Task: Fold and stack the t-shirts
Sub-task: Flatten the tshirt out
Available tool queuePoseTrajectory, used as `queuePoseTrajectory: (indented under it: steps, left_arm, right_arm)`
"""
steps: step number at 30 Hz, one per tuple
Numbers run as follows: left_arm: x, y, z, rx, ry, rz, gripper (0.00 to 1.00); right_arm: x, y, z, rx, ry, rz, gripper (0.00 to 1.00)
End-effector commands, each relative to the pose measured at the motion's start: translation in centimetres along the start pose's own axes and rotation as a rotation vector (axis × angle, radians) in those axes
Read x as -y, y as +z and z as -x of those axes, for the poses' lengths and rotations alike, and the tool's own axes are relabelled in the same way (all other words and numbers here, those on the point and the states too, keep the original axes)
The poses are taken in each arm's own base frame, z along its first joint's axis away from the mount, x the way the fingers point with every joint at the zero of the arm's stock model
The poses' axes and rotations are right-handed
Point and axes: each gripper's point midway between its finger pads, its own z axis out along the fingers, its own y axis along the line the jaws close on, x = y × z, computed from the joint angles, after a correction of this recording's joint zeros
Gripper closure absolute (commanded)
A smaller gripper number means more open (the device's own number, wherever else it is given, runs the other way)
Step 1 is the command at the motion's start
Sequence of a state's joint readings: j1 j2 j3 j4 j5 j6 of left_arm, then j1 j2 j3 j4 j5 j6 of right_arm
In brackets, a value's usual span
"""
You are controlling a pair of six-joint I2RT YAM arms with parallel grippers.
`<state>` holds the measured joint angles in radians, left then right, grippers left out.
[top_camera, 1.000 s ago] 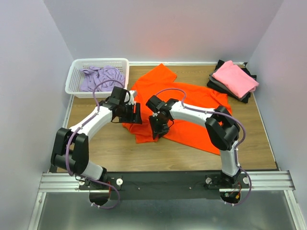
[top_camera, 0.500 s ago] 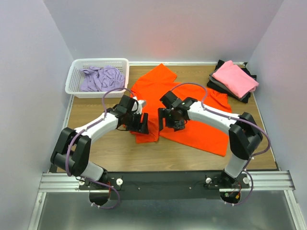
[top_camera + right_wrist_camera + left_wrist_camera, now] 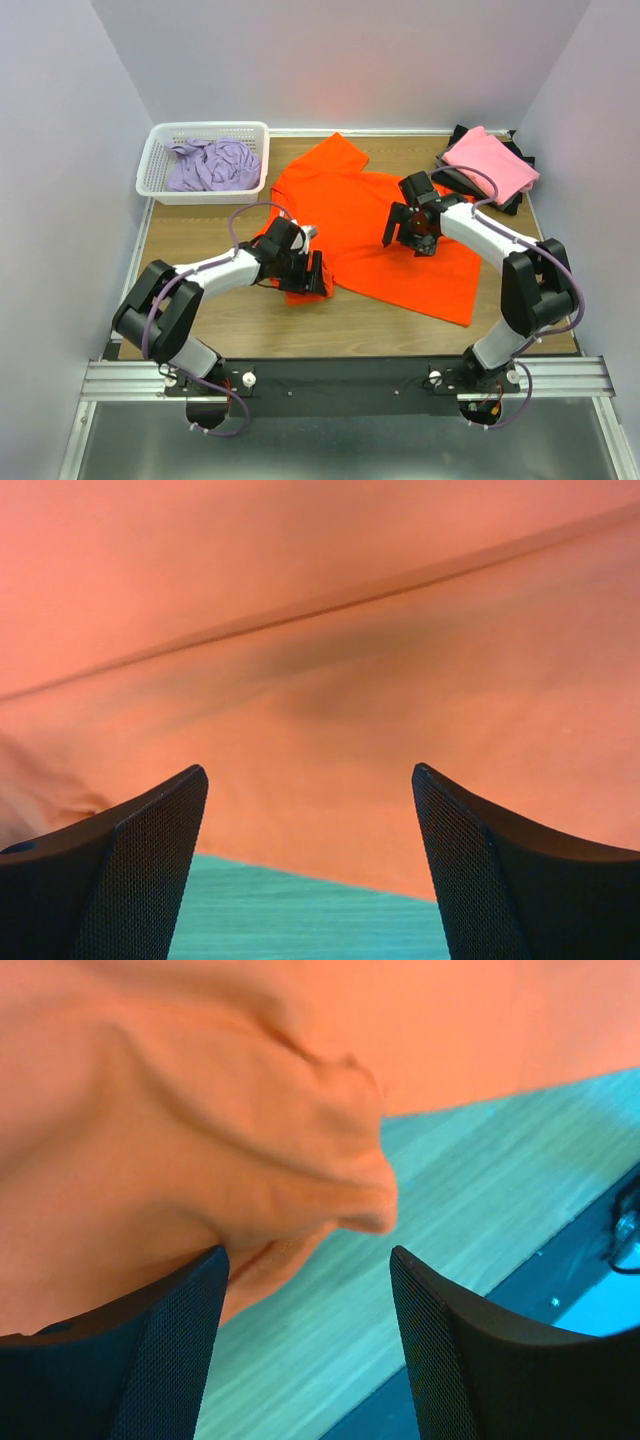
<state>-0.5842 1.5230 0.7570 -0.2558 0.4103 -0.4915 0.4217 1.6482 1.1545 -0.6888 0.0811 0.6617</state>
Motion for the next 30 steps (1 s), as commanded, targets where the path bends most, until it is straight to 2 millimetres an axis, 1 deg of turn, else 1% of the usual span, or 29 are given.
queuePoseTrajectory:
  steps: [1,2,3,4,5,6,7,9,10,11,12,13,14,16,17,18,19,20,21,22,23,24,25,26,27,28,30]
  left_arm:
    - [0.1,-0.3,-2.9,-0.029,-0.109,0.022,0.26]
    - [-0.2,-0.4,-4.1,-0.052,-0.128,0.036,0.26]
    - [-0.2,-0.6,-4.6,-0.056,-0.141,0.039,0.26]
    - [0.1,-1.1,-4.8,-0.042,-0.161,0.034,0.26]
    - [-0.3,-1.3,-5.7,-0.054,-0.181,0.044,0.26]
    - [-0.3,-1.5,-6.4,-0.066,-0.191,0.047,0.26]
    - [-0.1,-1.9,-6.5,-0.053,-0.199,0.041,0.26]
    - [-0.5,-2.4,-7.4,-0.068,-0.231,0.064,0.26]
    - [-0.4,-2.7,-7.4,-0.063,-0.238,0.069,0.26]
    - [0.2,-3.3,-6.6,-0.036,-0.233,0.056,0.26]
    - [0.3,-3.8,-6.6,-0.036,-0.243,0.068,0.26]
    - [0.6,-4.4,-5.9,-0.008,-0.248,0.077,0.26]
    - [1.5,-5.0,-4.3,0.027,-0.240,0.067,0.26]
    - [2.0,-5.7,-2.8,0.054,-0.238,0.086,0.25]
    - [2.9,-6.4,-1.1,0.083,-0.215,0.081,0.24]
    - [2.7,-6.6,-0.1,0.104,-0.185,0.110,0.23]
    - [2.2,-6.2,0.6,0.096,-0.183,0.145,0.22]
    - [2.7,-6.6,2.4,0.128,-0.168,0.151,0.20]
    - [1.9,-5.8,3.1,0.120,-0.146,0.183,0.20]
    - [1.7,-5.5,3.8,0.124,-0.154,0.190,0.20]
    - [1.4,-5.5,5.4,0.150,-0.134,0.193,0.20]
    - [1.0,-5.1,5.9,0.149,-0.128,0.203,0.19]
    - [-0.1,-3.9,6.0,0.124,-0.133,0.236,0.20]
    - [-0.5,-3.7,6.8,0.127,-0.108,0.247,0.19]
    - [-1.4,-3.3,7.3,0.132,-0.106,0.282,0.19]
    - [-2.4,-2.3,7.3,0.106,-0.106,0.311,0.19]
    - [-2.9,-1.6,8.7,0.121,-0.076,0.329,0.19]
  right_arm:
    - [2.0,0.5,0.7,0.036,0.020,-0.012,0.10]
    - [2.5,0.6,0.7,0.040,0.027,-0.016,0.10]
    - [3.3,1.0,0.3,0.027,0.038,-0.030,0.10]
    - [3.5,1.1,0.3,0.029,0.044,-0.028,0.09]
    - [3.8,1.2,0.2,0.029,0.047,-0.031,0.09]
    - [4.0,1.3,0.0,0.023,0.045,-0.025,0.09]
    - [4.4,1.6,-0.1,0.016,0.051,-0.029,0.09]
    - [4.6,1.8,0.0,0.014,0.043,-0.028,0.09]
    - [4.6,1.8,0.1,0.016,0.038,-0.028,0.09]
    - [4.5,1.7,0.3,0.021,0.029,-0.026,0.09]
    - [4.4,1.5,0.7,0.030,0.022,-0.022,0.09]
    - [4.4,1.5,0.9,0.033,0.012,-0.020,0.09]
    - [4.0,1.2,1.7,0.050,0.008,-0.012,0.09]
    - [4.0,1.3,2.3,0.053,0.007,-0.009,0.09]
    - [3.8,1.2,2.9,0.061,0.010,-0.002,0.09]
    - [3.9,1.3,3.2,0.062,0.017,-0.005,0.09]
    - [4.1,1.4,3.4,0.061,0.022,-0.008,0.09]
    - [4.2,1.7,3.8,0.059,0.032,-0.010,0.09]
    - [4.3,1.9,4.0,0.056,0.036,-0.012,0.09]
    - [4.4,2.1,4.0,0.053,0.040,-0.015,0.09]
    - [4.6,2.3,4.2,0.048,0.044,-0.019,0.09]
    - [4.7,2.5,4.2,0.046,0.045,-0.022,0.09]
    - [5.1,2.7,4.5,0.046,0.053,-0.030,0.09]
    - [5.3,2.8,4.6,0.046,0.054,-0.033,0.09]
    - [5.6,3.1,4.7,0.043,0.059,-0.040,0.09]
    - [5.7,3.3,4.8,0.046,0.061,-0.040,0.09]
    - [6.0,3.8,4.8,0.040,0.059,-0.047,0.09]
